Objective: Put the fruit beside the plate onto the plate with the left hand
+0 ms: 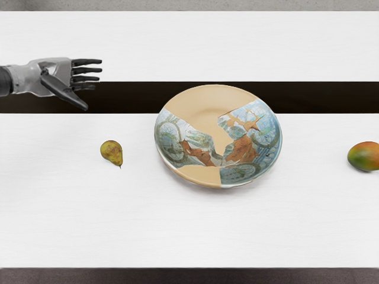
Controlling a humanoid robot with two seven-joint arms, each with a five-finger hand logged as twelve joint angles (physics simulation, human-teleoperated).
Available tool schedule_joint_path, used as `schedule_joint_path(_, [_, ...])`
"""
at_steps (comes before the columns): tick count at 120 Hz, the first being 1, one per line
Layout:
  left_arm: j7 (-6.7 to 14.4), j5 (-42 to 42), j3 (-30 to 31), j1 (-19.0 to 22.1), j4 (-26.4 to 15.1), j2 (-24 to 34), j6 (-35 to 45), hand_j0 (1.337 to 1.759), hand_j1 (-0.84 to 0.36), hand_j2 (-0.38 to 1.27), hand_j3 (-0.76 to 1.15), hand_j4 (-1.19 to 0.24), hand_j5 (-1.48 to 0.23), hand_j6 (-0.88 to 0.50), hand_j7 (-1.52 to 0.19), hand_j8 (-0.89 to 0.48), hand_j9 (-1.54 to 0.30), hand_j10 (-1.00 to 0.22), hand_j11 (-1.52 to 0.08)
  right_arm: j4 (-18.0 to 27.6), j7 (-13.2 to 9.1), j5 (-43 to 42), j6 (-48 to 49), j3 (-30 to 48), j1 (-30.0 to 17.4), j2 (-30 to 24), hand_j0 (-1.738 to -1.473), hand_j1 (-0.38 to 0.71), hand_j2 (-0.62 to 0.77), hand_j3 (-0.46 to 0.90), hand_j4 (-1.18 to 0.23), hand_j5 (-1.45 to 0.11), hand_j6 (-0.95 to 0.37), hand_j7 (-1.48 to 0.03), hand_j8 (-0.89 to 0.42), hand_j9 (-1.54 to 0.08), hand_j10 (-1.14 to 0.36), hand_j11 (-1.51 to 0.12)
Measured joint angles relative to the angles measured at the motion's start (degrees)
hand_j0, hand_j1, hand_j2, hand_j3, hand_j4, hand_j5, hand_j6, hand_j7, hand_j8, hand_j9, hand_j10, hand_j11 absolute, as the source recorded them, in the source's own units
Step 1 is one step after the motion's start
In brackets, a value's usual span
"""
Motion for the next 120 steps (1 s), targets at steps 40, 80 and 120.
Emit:
schedule_joint_path(40, [2.5,9.5,0.4,-6.2,-0.3,0.4,0.0,1.658,0.33,0.0,0.0,-0.02,-0.02,-0.02,-0.02,-0.01,-0.02,-0.01,-0.02,0.0,-0.1,0.0,0.0,0.0,0.0,0.0,-1.658,-0.35,0.0,0.0,0.0,0.0,0.0,0.0,0.0,0.0,0.0,0.0])
schedule_joint_path(80, [6.6,33.3,1.4,-9.8,-0.3,-3.8,0.0,1.658,0.33,0.0,0.0,-0.02,-0.02,-0.02,-0.02,-0.02,-0.02,-0.02,-0.02,0.0,-0.1,0.0,0.0,0.0,0.0,0.0,-1.658,-0.35,0.0,0.0,0.0,0.0,0.0,0.0,0.0,0.0,0.0,0.0])
schedule_joint_path(120, [6.3,38.9,12.1,-14.4,-8.4,-2.8,0.0,1.658,0.33,0.0,0.0,-0.02,-0.02,-0.02,-0.02,-0.02,-0.02,-0.02,-0.02,0.0,-0.1,0.0,0.0,0.0,0.0,0.0,-1.658,-0.35,0.0,0.0,0.0,0.0,0.0,0.0,0.0,0.0,0.0,0.0])
